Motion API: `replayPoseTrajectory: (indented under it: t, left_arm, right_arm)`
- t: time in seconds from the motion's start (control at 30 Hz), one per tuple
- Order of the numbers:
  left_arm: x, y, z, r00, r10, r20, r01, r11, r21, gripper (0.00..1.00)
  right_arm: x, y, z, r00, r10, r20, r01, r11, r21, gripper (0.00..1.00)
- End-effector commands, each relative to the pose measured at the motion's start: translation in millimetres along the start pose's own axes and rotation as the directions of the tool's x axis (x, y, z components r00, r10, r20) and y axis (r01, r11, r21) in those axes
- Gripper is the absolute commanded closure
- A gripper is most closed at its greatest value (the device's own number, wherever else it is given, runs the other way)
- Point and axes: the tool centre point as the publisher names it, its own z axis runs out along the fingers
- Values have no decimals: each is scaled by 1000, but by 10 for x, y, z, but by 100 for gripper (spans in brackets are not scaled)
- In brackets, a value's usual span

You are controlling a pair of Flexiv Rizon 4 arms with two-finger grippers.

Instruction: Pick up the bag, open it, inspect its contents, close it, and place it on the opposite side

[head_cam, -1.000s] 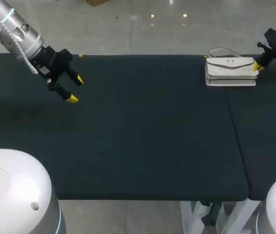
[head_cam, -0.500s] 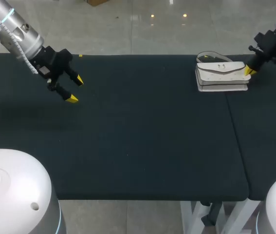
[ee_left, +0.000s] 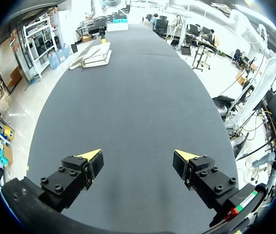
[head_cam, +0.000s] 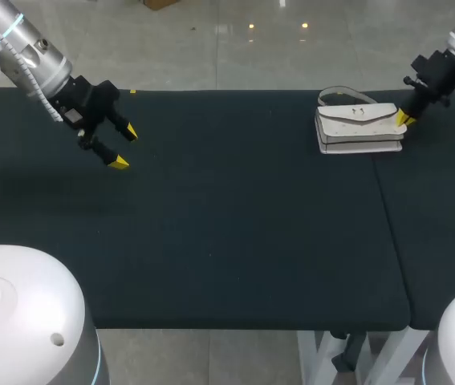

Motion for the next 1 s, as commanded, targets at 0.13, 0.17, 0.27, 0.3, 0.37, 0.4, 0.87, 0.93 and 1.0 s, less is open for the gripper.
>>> replayPoseTrajectory:
  t: [0.13, 0.17, 0.27, 0.3, 0.37, 0.4, 0.87, 0.93, 1.0]
  left_arm:
    - [-6, 8, 6, 1000, 1, 0, -1, 1000, 3, 0]
    - [-6, 8, 6, 1000, 1, 0, -1, 1000, 3, 0]
    - [-6, 8, 6, 1000, 1, 0, -1, 1000, 3, 0]
    - [-6, 8, 6, 1000, 1, 0, -1, 1000, 3, 0]
    - [-6, 8, 6, 1000, 1, 0, -1, 1000, 3, 0]
    - [-6, 8, 6, 1000, 1, 0, -1, 1000, 3, 0]
    - [-6, 8, 6, 1000, 1, 0, -1, 1000, 3, 0]
    - [-6, 8, 6, 1000, 1, 0, -1, 1000, 3, 0]
    - [-6, 8, 6, 1000, 1, 0, -1, 1000, 3, 0]
  right_arm:
    - [125, 43, 76, 1000, -26, -1, 26, 986, 163, 100]
    - [136, 40, 81, 1000, -27, -2, 27, 986, 162, 100]
    - [166, 25, 88, 999, -32, -5, 32, 987, 156, 100]
    - [173, 19, 89, 1000, -31, -5, 31, 987, 155, 100]
    - [181, 8, 90, 1000, -24, -5, 25, 988, 155, 100]
    - [181, 8, 90, 1000, -24, -5, 25, 988, 155, 100]
    - [181, 8, 90, 1000, -24, -5, 25, 988, 155, 100]
    - [181, 8, 90, 1000, -24, -5, 25, 988, 155, 100]
    - [239, 36, 136, 998, -52, -23, 55, 985, 163, 100]
